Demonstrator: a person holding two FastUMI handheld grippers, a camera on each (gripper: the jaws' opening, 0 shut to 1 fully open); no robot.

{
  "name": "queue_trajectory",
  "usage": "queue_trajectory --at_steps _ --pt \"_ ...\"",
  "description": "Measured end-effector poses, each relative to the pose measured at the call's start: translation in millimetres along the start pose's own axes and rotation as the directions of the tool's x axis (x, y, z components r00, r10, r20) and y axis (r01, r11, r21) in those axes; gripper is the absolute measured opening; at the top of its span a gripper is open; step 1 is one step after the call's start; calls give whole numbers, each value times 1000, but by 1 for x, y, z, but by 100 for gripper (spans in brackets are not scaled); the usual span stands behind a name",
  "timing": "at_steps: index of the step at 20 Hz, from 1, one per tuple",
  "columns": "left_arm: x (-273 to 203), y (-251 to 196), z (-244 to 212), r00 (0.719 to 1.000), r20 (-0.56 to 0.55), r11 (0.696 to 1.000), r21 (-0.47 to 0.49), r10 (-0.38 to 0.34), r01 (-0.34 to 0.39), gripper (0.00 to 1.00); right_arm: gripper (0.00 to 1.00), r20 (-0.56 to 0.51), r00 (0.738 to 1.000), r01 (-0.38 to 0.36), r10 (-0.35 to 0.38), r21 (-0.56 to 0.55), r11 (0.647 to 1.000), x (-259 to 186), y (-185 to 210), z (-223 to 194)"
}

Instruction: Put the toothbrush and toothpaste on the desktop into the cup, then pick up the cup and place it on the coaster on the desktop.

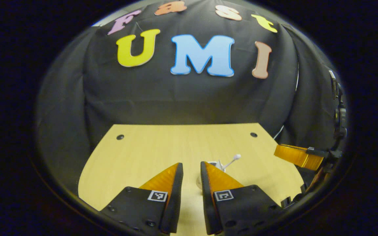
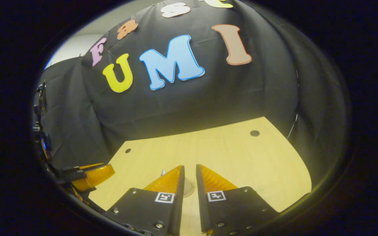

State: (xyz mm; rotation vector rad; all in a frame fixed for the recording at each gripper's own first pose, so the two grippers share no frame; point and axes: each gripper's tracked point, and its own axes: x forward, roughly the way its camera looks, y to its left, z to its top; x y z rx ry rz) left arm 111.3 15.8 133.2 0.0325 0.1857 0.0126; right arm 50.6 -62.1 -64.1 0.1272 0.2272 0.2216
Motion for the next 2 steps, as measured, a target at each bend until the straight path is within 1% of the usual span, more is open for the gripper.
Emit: queue_trajectory --at_steps 1,2 --pt "-8 5 12 998 64 1000 -3 19 -19 41 22 30 1000 0 1 -27 1000 -4 3 11" --pt "-21 11 25 991 127 999 -6 34 -34 41 22 61 998 1 2 -52 999 -8 7 23"
